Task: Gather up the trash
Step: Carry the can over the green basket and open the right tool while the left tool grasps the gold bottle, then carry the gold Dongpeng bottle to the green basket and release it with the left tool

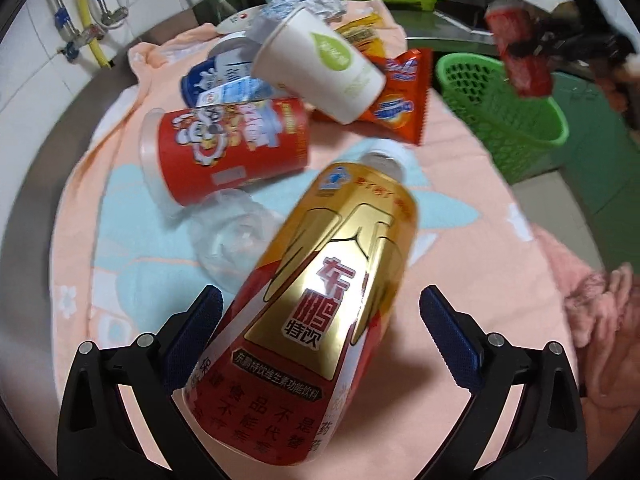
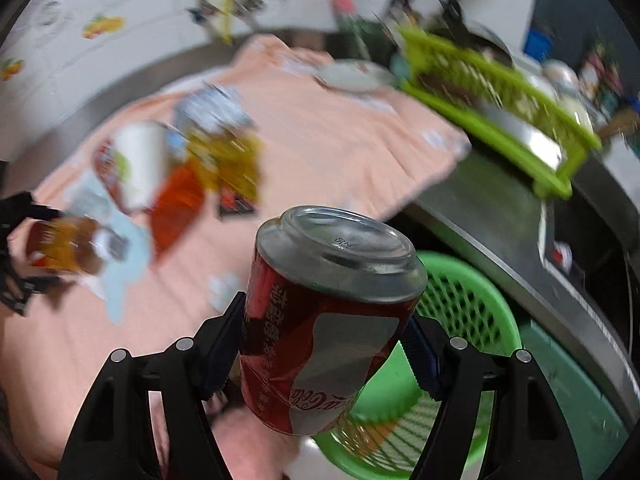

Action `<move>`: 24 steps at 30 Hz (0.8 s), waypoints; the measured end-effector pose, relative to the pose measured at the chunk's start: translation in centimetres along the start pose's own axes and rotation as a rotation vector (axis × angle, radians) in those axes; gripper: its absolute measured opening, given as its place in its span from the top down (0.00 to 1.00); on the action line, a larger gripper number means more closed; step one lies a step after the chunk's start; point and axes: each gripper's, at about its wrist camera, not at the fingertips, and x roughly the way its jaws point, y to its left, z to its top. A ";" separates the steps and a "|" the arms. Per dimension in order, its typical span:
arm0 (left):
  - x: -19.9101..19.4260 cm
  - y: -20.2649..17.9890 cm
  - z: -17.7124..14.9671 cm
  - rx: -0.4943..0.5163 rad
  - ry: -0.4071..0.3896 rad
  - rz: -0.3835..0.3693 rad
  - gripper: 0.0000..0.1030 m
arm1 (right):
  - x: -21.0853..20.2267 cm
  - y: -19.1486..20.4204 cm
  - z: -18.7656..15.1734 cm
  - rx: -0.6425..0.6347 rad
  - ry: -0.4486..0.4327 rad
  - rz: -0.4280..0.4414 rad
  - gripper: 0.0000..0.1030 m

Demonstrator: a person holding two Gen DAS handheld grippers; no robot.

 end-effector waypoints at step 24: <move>-1.3 -3.0 0.9 -0.154 -0.028 0.033 0.35 | 11.3 -6.1 -6.6 0.168 0.242 -0.041 0.24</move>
